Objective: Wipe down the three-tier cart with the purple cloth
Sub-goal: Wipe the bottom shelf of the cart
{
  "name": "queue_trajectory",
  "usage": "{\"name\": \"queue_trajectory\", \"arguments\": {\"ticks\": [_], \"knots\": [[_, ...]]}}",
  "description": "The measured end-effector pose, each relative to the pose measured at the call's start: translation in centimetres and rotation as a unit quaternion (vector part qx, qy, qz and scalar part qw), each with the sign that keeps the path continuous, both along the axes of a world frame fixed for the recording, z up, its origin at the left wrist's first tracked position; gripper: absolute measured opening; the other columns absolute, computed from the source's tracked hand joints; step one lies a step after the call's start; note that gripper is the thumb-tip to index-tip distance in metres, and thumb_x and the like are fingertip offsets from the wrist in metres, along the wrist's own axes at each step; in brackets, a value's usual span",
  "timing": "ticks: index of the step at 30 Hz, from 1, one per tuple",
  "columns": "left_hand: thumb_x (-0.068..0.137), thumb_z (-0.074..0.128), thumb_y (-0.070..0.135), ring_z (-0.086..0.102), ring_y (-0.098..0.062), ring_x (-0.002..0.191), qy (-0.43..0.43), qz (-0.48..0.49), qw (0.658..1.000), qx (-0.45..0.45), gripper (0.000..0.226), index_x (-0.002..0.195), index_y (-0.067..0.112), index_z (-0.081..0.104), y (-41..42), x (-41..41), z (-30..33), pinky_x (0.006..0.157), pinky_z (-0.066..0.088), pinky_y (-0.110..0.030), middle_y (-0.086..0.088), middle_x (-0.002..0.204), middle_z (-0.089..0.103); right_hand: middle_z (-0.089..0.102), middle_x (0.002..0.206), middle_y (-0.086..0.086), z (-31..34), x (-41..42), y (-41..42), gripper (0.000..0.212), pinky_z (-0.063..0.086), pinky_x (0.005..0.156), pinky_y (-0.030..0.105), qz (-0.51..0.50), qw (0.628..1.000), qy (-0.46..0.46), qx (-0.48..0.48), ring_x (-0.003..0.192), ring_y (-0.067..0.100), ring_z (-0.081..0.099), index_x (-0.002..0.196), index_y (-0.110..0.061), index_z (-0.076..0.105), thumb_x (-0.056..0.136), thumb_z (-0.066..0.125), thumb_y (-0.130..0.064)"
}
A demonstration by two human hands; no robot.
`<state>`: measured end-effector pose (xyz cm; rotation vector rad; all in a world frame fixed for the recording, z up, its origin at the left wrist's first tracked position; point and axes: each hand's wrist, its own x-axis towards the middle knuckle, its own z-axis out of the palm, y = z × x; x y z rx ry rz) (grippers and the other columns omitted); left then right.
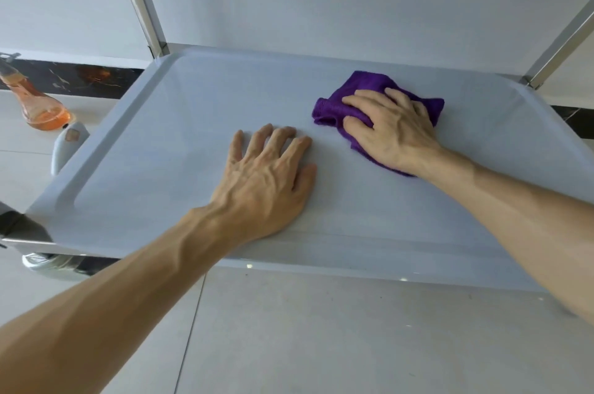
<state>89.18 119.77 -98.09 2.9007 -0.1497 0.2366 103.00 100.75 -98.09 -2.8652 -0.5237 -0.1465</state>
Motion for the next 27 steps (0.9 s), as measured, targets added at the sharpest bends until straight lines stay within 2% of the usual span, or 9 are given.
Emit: {"name": "queue_trajectory", "arguments": {"ticks": [6, 8, 11, 14, 17, 22, 25, 27], "knots": [[0.101, 0.03, 0.044, 0.025, -0.029, 0.145, -0.006, 0.002, 1.0, 0.008, 0.047, 0.142, 0.023, 0.04, -0.1, 0.1, -0.4, 0.114, 0.018, -0.055, 0.0, 0.152, 0.037, 0.03, 0.155, -0.017, 0.7, 5.2, 4.4, 0.051, 0.012, 0.114, 0.059, -0.08, 0.996, 0.042, 0.003, 0.144, 0.033, 0.016, 0.137, -0.038, 0.044, 0.094, 0.024, -0.057], [0.101, 0.031, 0.043, 0.027, -0.029, 0.144, -0.009, 0.003, 1.0, 0.011, 0.047, 0.142, 0.022, 0.041, -0.1, 0.0, -0.5, 0.113, 0.02, -0.056, 0.0, 0.152, 0.038, 0.03, 0.156, -0.017, 0.7, 5.2, 6.8, 0.052, 0.011, 0.115, 0.059, -0.03, 0.999, 0.041, -0.003, 0.146, 0.034, 0.015, 0.14, -0.04, 0.042, 0.095, 0.023, -0.058], [0.1, 0.032, 0.044, 0.03, -0.027, 0.144, -0.021, 0.006, 1.0, 0.009, 0.047, 0.14, 0.024, 0.044, 0.1, -0.2, -0.4, 0.113, 0.022, -0.056, 0.002, 0.151, 0.041, 0.027, 0.157, -0.021, 0.6, 4.9, 8.0, 0.054, 0.011, 0.118, 0.054, 0.073, 0.996, 0.042, -0.011, 0.148, 0.026, 0.013, 0.144, -0.047, 0.036, 0.094, 0.025, -0.063], [0.097, 0.03, 0.048, 0.031, -0.023, 0.144, -0.026, 0.02, 0.999, 0.002, 0.049, 0.139, 0.028, 0.045, 0.1, -0.5, -0.3, 0.113, 0.024, -0.055, 0.007, 0.151, 0.042, 0.031, 0.155, -0.024, 1.2, 5.8, 5.7, 0.054, 0.017, 0.118, 0.051, 0.097, 0.994, 0.044, -0.014, 0.147, 0.018, 0.02, 0.142, -0.049, 0.038, 0.091, 0.027, -0.066], [0.098, 0.031, 0.05, 0.028, -0.02, 0.146, -0.019, 0.025, 0.999, 0.005, 0.047, 0.14, 0.032, 0.043, 0.0, -0.5, -0.2, 0.113, 0.023, -0.056, 0.01, 0.152, 0.039, 0.032, 0.154, -0.024, 1.5, 7.0, 1.2, 0.053, 0.02, 0.118, 0.05, 0.047, 0.998, 0.046, -0.016, 0.146, 0.018, 0.024, 0.142, -0.047, 0.038, 0.092, 0.029, -0.065], [0.099, 0.031, 0.049, 0.023, -0.018, 0.148, -0.015, 0.03, 0.999, 0.005, 0.047, 0.142, 0.033, 0.04, -0.3, -0.7, -0.2, 0.115, 0.019, -0.056, 0.011, 0.154, 0.036, 0.036, 0.153, -0.015, 1.7, 7.1, -8.2, 0.055, 0.024, 0.115, 0.053, -0.099, 0.994, 0.045, -0.015, 0.142, 0.026, 0.029, 0.141, -0.043, 0.038, 0.091, 0.026, -0.062], [0.098, 0.029, 0.048, 0.022, -0.017, 0.147, -0.008, 0.032, 0.999, 0.009, 0.046, 0.141, 0.034, 0.038, -0.7, -0.8, -0.2, 0.115, 0.017, -0.057, 0.012, 0.153, 0.034, 0.03, 0.156, -0.016, 1.2, 6.2, -9.1, 0.056, 0.017, 0.115, 0.056, -0.169, 0.984, 0.048, -0.011, 0.145, 0.029, 0.021, 0.141, -0.044, 0.035, 0.089, 0.023, -0.063], [0.098, 0.029, 0.047, 0.022, -0.017, 0.147, -0.008, 0.032, 0.999, 0.009, 0.045, 0.14, 0.034, 0.038, -0.9, -0.7, -0.1, 0.116, 0.016, -0.057, 0.012, 0.152, 0.035, 0.024, 0.158, -0.021, 0.8, 5.0, -7.6, 0.057, 0.012, 0.116, 0.056, -0.159, 0.986, 0.046, -0.012, 0.147, 0.029, 0.016, 0.143, -0.047, 0.032, 0.089, 0.023, -0.064]]}}
